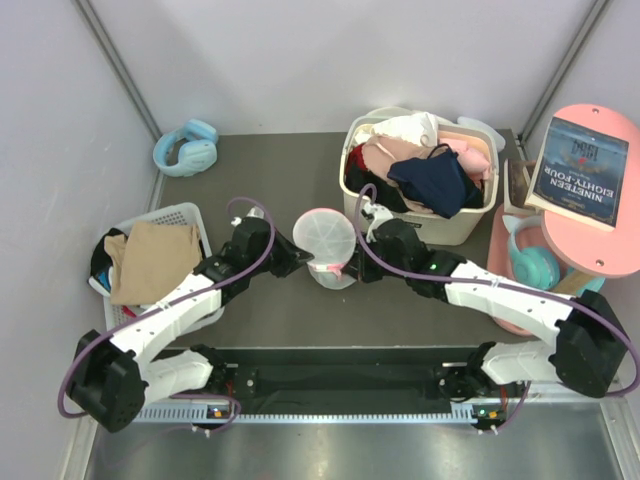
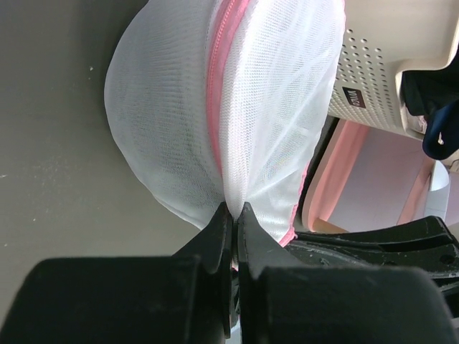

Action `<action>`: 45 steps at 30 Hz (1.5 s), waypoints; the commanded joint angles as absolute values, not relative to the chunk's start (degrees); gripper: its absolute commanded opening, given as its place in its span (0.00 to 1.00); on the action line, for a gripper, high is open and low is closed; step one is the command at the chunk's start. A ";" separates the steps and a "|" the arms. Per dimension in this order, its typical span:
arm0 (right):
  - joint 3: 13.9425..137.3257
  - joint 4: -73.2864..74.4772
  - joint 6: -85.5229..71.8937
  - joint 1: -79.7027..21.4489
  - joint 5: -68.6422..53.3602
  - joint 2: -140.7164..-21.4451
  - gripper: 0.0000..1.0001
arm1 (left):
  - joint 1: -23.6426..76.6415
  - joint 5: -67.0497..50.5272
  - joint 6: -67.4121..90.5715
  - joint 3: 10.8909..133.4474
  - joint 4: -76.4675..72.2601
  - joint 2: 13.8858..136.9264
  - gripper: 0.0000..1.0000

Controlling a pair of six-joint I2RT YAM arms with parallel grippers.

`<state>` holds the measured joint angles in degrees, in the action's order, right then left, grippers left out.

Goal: Unzip the laundry bag and remove the bra

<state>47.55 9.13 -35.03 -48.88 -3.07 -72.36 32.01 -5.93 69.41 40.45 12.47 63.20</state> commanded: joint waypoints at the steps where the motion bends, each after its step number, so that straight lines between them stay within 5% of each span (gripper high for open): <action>1: 46.06 7.91 -34.54 -45.98 -1.14 -68.91 0.00 | 31.12 -3.87 65.31 43.68 13.88 61.88 0.00; 18: 47.72 8.96 -26.02 -44.82 -6.58 -71.01 0.00 | 23.66 -11.34 52.91 49.82 10.28 71.53 0.00; 21: 48.43 8.44 -27.15 -46.05 -9.05 -71.80 0.00 | 21.72 -12.57 51.86 53.33 12.38 73.56 0.39; 22: 48.43 7.83 -27.77 -46.66 -9.57 -72.15 0.00 | 21.62 -12.83 50.90 54.39 13.96 73.83 0.64; 25: 49.83 5.02 -30.58 -48.34 -10.20 -74.17 0.00 | 21.62 -12.83 51.58 55.81 20.38 73.39 0.81; 35: 59.67 4.48 -31.90 -52.82 -8.09 -84.19 0.00 | 22.06 -12.74 61.70 43.25 25.57 58.37 0.82; 45: 61.09 2.90 -30.94 -54.84 -10.55 -86.40 0.00 | 22.24 -12.48 66.09 40.25 20.57 59.94 0.76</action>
<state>58.96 5.98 -31.55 -53.41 -9.17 -86.46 21.96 -12.56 63.61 40.69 25.08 58.28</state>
